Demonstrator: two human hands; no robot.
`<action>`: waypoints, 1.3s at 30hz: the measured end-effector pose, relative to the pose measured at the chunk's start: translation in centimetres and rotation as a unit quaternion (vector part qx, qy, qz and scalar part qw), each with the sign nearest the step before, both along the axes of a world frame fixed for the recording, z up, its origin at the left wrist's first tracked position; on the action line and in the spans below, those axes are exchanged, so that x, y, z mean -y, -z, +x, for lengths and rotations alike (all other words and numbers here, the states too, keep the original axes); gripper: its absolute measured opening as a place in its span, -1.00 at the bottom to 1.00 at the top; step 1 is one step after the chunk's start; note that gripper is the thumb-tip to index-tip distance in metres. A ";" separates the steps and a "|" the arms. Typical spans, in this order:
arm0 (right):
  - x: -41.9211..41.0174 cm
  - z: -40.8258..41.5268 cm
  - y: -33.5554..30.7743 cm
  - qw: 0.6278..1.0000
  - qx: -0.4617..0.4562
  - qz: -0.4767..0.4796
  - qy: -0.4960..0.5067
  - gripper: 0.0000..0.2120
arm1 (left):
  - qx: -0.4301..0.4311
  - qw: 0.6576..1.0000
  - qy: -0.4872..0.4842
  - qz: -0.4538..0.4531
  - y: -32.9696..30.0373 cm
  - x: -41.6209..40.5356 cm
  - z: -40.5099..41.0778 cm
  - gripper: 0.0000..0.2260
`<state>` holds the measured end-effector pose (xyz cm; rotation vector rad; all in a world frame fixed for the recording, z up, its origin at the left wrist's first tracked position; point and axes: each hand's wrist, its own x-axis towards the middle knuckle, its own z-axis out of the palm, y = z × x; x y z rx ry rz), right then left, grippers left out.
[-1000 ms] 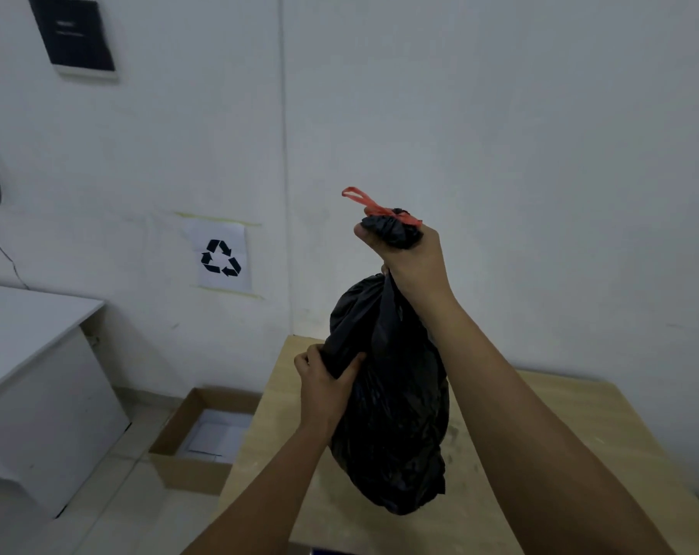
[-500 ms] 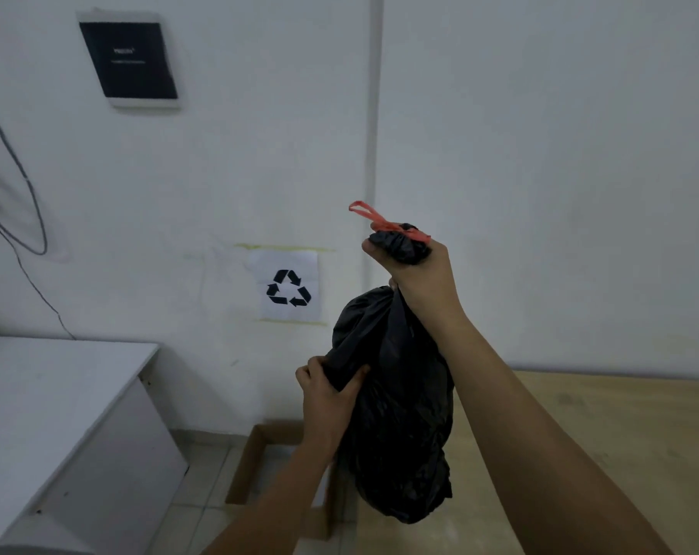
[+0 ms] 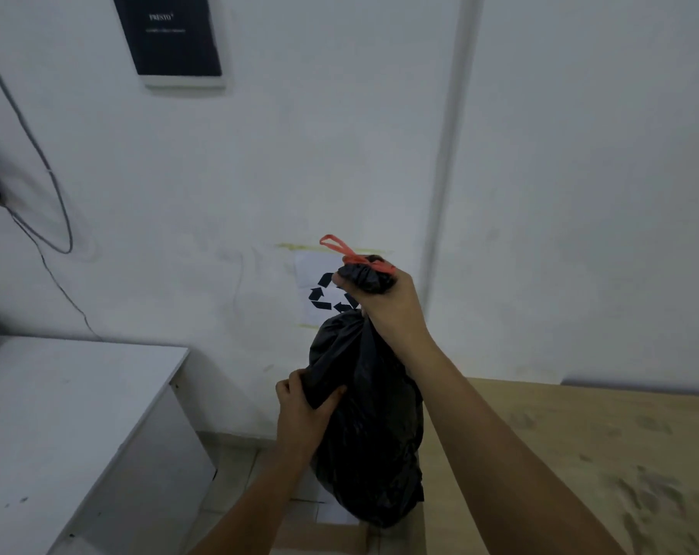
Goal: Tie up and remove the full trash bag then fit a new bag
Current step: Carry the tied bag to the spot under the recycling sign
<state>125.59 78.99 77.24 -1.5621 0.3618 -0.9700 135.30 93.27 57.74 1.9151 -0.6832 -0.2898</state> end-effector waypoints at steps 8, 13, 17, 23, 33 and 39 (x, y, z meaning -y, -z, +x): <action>0.6 8.3 6.0 0.998 -0.050 -0.002 0.044 -0.75 | -0.055 0.994 0.083 0.042 5.8 0.0 10.3 -0.22; 1.4 13.1 13.7 0.994 -0.067 0.021 0.087 -0.78 | -0.072 0.984 0.149 0.070 12.8 1.1 15.7 -0.16; 2.3 15.8 20.8 0.991 -0.058 0.048 0.109 -0.80 | -0.071 0.979 0.167 0.092 19.5 2.4 18.4 -0.24; 3.0 19.1 31.8 0.993 -0.061 0.043 0.096 -0.81 | -0.105 0.978 0.152 0.095 29.5 3.2 21.1 -0.21; 4.1 22.5 46.4 0.991 -0.079 0.021 0.108 -0.86 | -0.097 0.985 0.127 0.072 45.6 4.2 24.1 -0.36; 3.6 22.8 55.3 0.989 -0.115 -0.007 0.093 -0.85 | -0.084 0.983 0.126 0.104 54.9 4.5 23.5 -0.17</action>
